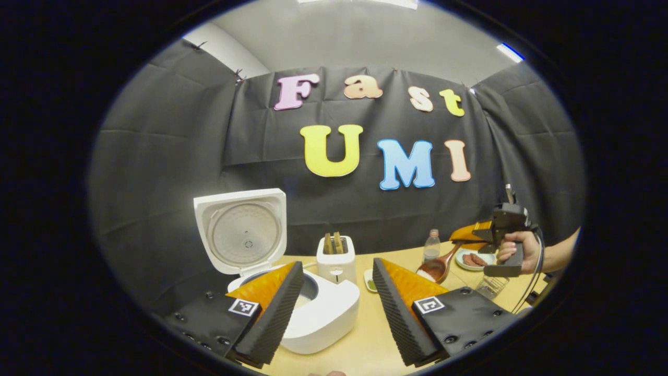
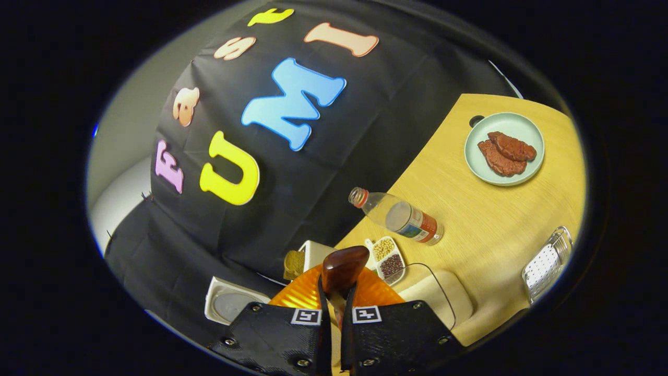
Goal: Close the left gripper, press the button to open the rice cooker; take a wooden spoon from the chopstick holder with the right hand, scoop a spoonful of rice and pour it into the rice cooker, then put the wooden spoon back into the chopstick holder.
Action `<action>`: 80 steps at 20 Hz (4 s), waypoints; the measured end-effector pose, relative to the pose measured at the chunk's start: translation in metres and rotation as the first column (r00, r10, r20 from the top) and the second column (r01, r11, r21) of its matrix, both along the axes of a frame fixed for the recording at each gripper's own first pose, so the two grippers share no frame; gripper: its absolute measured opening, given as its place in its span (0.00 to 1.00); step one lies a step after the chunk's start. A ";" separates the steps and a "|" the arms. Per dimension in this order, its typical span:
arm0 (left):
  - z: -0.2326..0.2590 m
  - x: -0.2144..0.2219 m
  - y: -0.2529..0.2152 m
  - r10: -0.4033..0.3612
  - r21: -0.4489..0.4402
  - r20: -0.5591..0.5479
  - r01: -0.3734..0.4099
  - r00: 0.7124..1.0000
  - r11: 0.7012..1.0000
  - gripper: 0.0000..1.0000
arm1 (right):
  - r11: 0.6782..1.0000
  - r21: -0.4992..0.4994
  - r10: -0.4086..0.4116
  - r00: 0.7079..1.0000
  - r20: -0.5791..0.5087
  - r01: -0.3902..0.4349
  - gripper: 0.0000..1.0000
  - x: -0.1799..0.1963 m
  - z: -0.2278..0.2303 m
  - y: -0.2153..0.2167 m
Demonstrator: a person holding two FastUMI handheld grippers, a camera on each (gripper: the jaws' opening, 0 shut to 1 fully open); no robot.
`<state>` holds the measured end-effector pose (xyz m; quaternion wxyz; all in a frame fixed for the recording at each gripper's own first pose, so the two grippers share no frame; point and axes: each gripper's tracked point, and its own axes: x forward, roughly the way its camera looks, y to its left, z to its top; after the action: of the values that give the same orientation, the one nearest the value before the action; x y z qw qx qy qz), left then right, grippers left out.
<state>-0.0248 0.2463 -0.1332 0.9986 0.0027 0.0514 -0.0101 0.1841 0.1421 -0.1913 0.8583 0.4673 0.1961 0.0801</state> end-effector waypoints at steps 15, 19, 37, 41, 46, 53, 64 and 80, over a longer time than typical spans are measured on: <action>-0.001 -0.020 0.027 -0.120 -0.018 0.029 0.121 0.992 0.992 0.90 | 0.985 0.173 -0.006 0.997 0.082 -0.009 0.07 -0.029 0.072 0.063; -0.002 -0.028 0.042 -0.126 -0.040 0.042 0.128 0.991 0.991 0.93 | 0.981 0.186 0.031 0.995 0.094 -0.049 0.07 -0.027 0.084 0.100; -0.031 -0.045 0.112 -0.024 -0.079 0.013 0.025 1.000 0.997 0.93 | 0.956 -0.021 0.292 0.953 0.075 -0.291 0.07 0.019 0.085 0.278; -0.040 -0.046 0.119 0.000 -0.095 -0.001 -0.001 1.000 0.995 0.93 | 0.925 -0.135 0.365 0.929 0.065 -0.354 0.07 0.031 0.073 0.322; -0.047 -0.049 0.125 0.038 -0.114 -0.010 -0.039 0.999 0.993 0.93 | 0.833 -0.373 0.464 0.883 0.072 -0.408 0.07 0.038 0.064 0.376; -0.050 -0.057 0.130 0.080 -0.123 -0.011 -0.081 0.997 0.989 0.93 | 0.597 -0.691 0.620 0.781 0.076 -0.406 0.07 0.023 0.054 0.427; -0.053 -0.063 0.134 0.104 -0.157 -0.019 -0.106 0.994 0.982 0.89 | 0.344 -0.903 0.776 0.619 0.118 -0.258 0.07 -0.018 0.066 0.456; -0.013 -0.027 0.075 -0.030 -0.116 0.043 0.035 0.999 0.993 0.93 | 0.889 -0.329 0.382 0.912 0.150 -0.318 0.07 0.019 0.109 0.293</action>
<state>-0.0518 0.3211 -0.1463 0.9976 -0.0545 0.0301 -0.0293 0.2030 0.4352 -0.0826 0.9057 0.2786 0.1955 0.2529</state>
